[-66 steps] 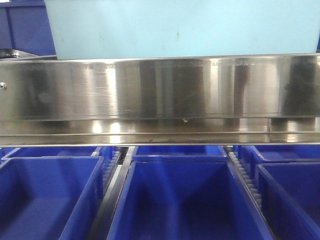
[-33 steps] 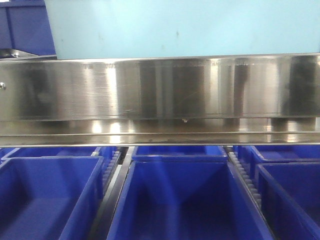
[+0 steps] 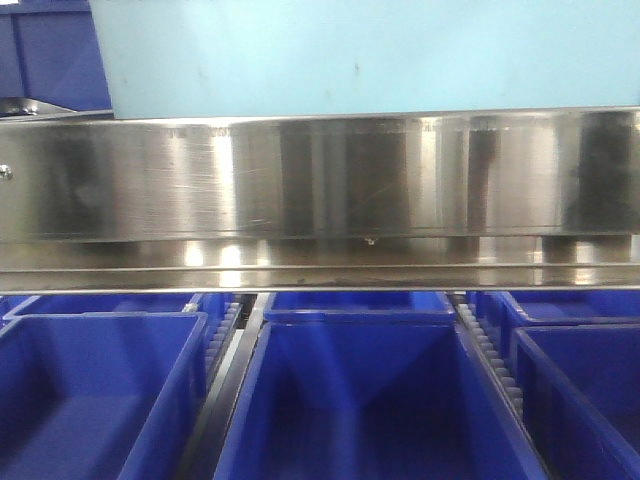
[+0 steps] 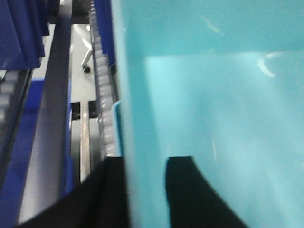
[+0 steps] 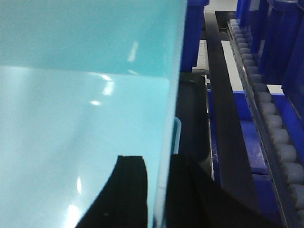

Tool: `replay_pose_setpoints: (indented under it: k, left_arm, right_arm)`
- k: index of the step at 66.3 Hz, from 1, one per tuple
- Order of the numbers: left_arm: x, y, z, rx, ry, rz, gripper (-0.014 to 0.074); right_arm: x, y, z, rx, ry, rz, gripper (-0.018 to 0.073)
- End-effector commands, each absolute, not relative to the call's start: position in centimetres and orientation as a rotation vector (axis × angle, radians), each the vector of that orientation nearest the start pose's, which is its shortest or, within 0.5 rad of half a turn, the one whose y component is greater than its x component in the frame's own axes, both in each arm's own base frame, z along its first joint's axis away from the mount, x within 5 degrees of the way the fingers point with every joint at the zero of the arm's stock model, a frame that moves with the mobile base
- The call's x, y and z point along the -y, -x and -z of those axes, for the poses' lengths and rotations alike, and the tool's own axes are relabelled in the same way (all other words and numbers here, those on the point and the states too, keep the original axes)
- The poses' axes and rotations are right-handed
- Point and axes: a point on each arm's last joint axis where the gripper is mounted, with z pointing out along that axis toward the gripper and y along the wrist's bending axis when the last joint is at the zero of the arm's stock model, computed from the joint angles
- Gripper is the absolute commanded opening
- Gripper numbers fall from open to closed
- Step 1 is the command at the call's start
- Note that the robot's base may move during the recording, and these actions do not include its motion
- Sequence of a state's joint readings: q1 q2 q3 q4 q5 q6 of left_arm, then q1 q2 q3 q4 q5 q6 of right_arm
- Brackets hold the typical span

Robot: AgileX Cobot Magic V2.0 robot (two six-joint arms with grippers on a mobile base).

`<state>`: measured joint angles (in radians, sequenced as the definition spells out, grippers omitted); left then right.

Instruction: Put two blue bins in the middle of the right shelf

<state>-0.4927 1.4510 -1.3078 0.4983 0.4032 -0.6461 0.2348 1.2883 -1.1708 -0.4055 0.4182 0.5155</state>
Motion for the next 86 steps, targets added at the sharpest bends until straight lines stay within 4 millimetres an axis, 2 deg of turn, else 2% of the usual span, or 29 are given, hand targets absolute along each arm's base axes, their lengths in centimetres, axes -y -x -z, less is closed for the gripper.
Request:
replay_pose_setpoints:
  k: [1,6,12,22,31,41,46,51,57,68,86]
  left_arm:
    - [14.7,-30.4,-38.9,-1.921,-0.202,0.286,0.0301]
    - [14.7,-30.3,-39.0,-1.921,-0.201,0.285,0.036]
    - [14.5,-30.3,-39.4,-1.935,-0.185,0.267,0.0381]
    - [13.8,-30.0,-40.9,-2.007,-0.102,0.236,0.0381]
    - [13.2,-29.3,-42.5,-2.154,0.013,0.23,0.0381]
    - [13.4,-28.8,-43.7,-2.299,0.016,0.245,0.0381]
    - [13.5,-28.8,-43.8,-2.361,0.011,0.228,0.0381]
    - [13.7,-29.2,-43.6,-2.4,-0.003,0.205,0.0381]
    - [13.5,-29.8,-42.8,-2.46,0.034,0.229,0.0381]
    - [12.9,-31.0,-41.2,-2.578,0.055,0.337,0.0379]
    - [13.5,-31.1,-40.9,-2.592,-0.001,0.361,0.0339]
  right_arm:
    - [-5.4,-28.8,-38.7,-1.939,0.021,-0.078,0.0232]
    - [-5.4,-28.8,-38.8,-1.941,0.019,-0.076,0.033]
    - [-5.2,-28.3,-39.1,-1.938,0.013,-0.076,0.0384]
    - [-5.0,-27.3,-40.3,-1.983,-0.076,-0.127,0.0384]
    - [-4.5,-27.0,-41.3,-2.154,-0.177,-0.077,0.0382]
    - [-4.9,-26.9,-42.4,-2.394,-0.195,-0.079,0.0381]
    - [-5.4,-27.3,-42.8,-2.488,-0.167,-0.092,0.0381]
    - [-6.0,-28.3,-43.1,-2.488,-0.127,-0.13,0.0381]
    - [-6.3,-29.2,-42.4,-2.514,-0.113,-0.132,0.0381]
    - [-6.6,-29.2,-41.3,-2.558,-0.12,-0.182,0.0381]
    - [-6.6,-29.0,-39.8,-2.613,-0.122,-0.171,0.0381]
